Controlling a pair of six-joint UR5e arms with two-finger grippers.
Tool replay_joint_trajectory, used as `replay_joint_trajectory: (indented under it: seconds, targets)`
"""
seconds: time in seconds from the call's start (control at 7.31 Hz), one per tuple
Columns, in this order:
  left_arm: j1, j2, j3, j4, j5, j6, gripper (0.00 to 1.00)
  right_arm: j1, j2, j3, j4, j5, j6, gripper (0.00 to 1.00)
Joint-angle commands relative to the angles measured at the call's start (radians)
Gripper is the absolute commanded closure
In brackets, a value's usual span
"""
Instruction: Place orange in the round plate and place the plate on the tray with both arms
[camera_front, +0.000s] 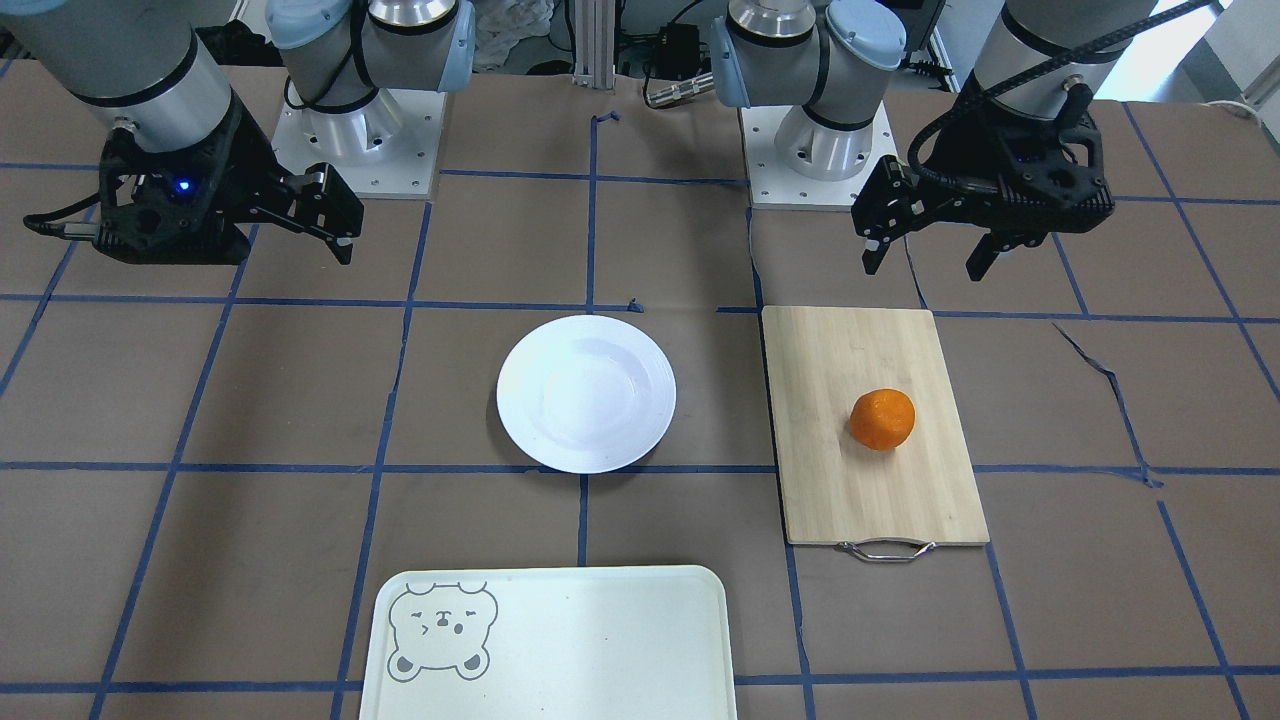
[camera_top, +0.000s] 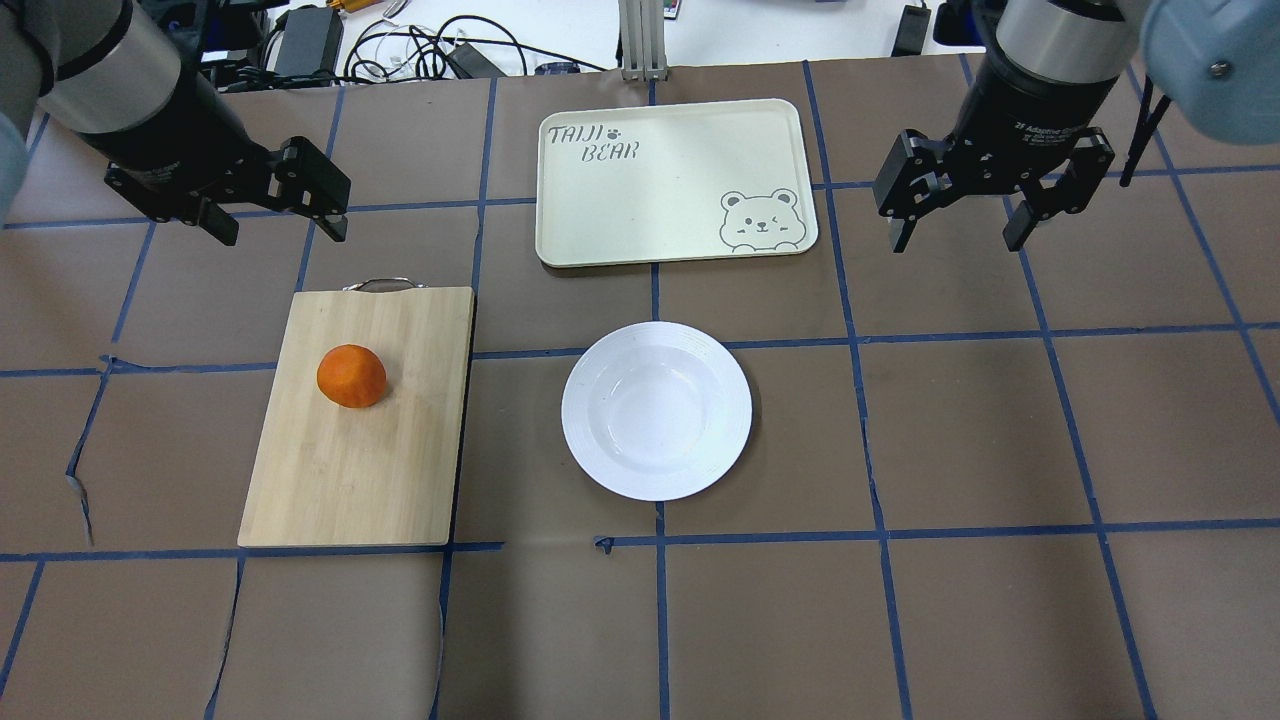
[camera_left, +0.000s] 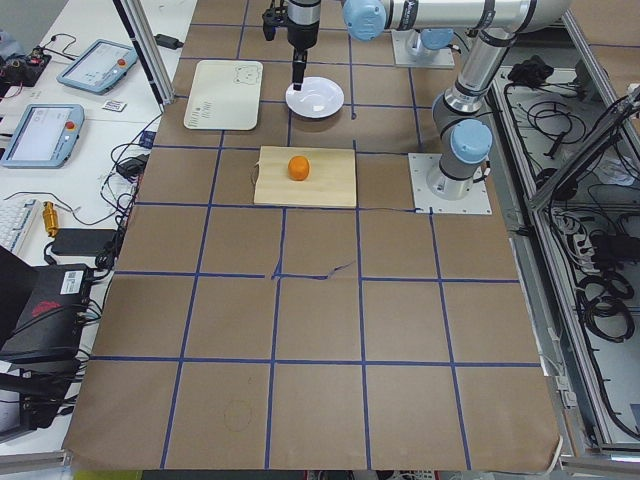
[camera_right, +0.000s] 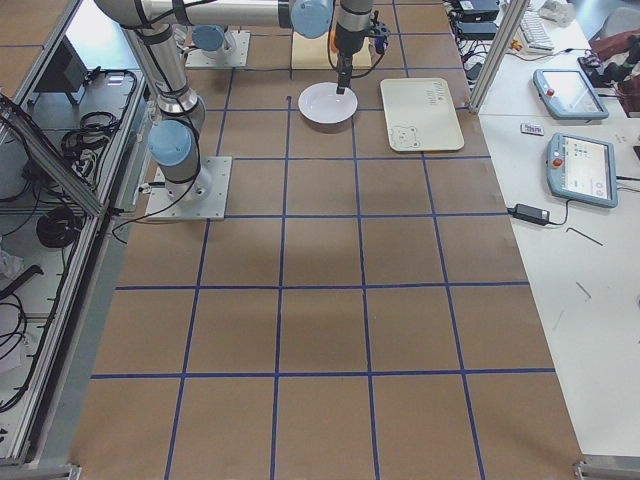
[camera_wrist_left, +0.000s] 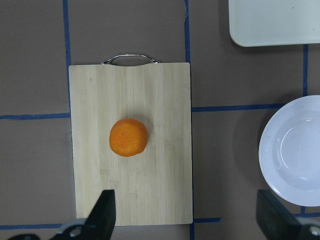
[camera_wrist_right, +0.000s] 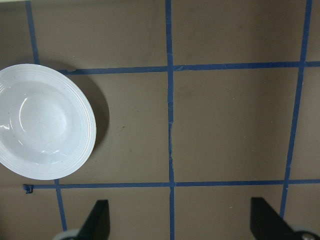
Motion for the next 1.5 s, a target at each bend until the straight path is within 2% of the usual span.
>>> replay_joint_trajectory:
  seconds: [0.0, 0.96, 1.37]
  targets:
    - [0.001, 0.001, -0.001, 0.0, 0.002, 0.0, 0.0, 0.003, -0.006, 0.002, -0.003, -0.017, 0.011, 0.0]
    - [0.003, -0.002, 0.002, -0.005, 0.015, 0.0, 0.0, 0.001, 0.029, 0.016, -0.017, -0.012, 0.013, 0.0]
    - [-0.005, -0.039, 0.063, -0.044, 0.017, -0.023, 0.0, -0.009, 0.026, 0.008, -0.017, -0.008, -0.004, 0.0]
